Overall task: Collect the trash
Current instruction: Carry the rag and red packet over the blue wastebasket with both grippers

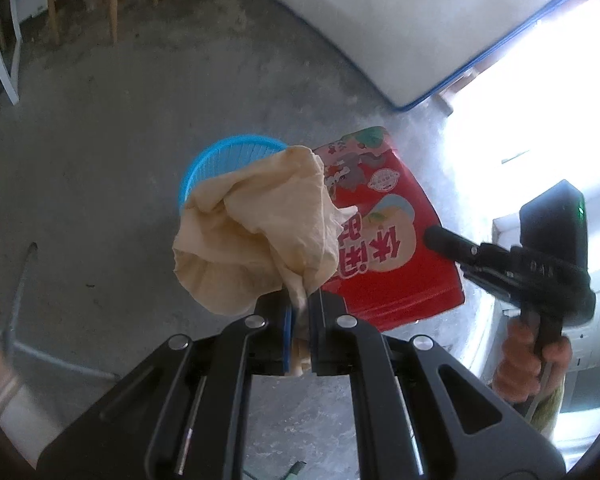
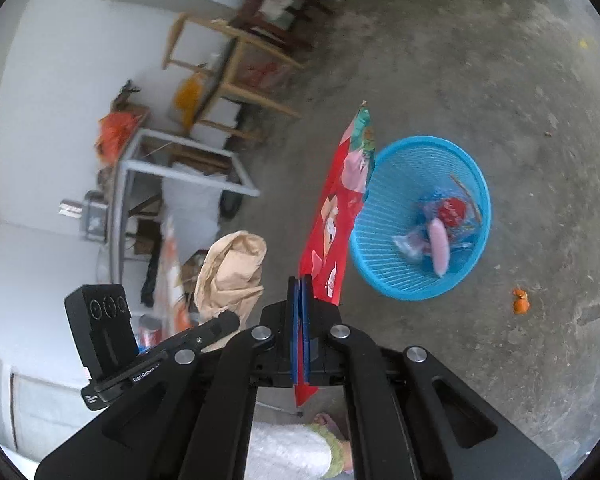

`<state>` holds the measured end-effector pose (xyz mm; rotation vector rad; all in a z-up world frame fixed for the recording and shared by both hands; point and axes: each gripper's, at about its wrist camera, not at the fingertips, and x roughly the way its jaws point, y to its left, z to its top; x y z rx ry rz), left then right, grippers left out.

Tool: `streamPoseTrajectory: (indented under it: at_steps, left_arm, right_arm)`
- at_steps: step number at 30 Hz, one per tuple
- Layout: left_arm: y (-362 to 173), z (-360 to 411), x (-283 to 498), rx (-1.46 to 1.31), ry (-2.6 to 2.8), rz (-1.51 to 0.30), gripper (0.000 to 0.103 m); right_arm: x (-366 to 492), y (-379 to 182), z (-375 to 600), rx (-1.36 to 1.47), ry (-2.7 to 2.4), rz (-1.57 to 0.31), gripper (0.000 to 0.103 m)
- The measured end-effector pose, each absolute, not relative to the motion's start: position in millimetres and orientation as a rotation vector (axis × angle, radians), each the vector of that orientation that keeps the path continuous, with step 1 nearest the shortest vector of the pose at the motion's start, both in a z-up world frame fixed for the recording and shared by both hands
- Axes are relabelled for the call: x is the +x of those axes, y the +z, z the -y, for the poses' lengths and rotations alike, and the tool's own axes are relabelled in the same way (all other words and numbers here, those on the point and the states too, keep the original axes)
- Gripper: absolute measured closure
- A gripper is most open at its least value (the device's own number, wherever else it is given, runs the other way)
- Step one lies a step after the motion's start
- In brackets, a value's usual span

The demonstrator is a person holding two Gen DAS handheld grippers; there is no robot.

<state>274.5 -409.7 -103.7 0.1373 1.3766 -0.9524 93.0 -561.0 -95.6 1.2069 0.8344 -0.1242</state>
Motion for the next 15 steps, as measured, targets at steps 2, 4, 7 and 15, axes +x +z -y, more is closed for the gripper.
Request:
streamPoseTrajectory:
  at_steps: [2, 4, 7, 15]
  left_arm:
    - [-119.2, 427.5, 283.0, 0.165, -0.933, -1.405, 0.098]
    - [-128.8, 436.6, 290.4, 0.167, -0.926, -1.417, 0.097]
    - [-139.4, 448.9, 295.2, 0.168, -0.896, -1.421, 0.081]
    - [-150.0, 439.8, 306.9, 0.029, -0.866, -1.471, 0.046]
  right_arm:
    - [103.7, -109.1, 566.2, 1.217, -0.147, -0.839, 0.101]
    - [113.0, -119.2, 570.1, 1.212, -0.179, -0.838, 0.101]
    - [123.6, -142.6, 578.8, 1.212, -0.232, -0.845, 0.100]
    - [120.1, -229.8, 588.3, 1.258, -0.416, -0.966, 0.065]
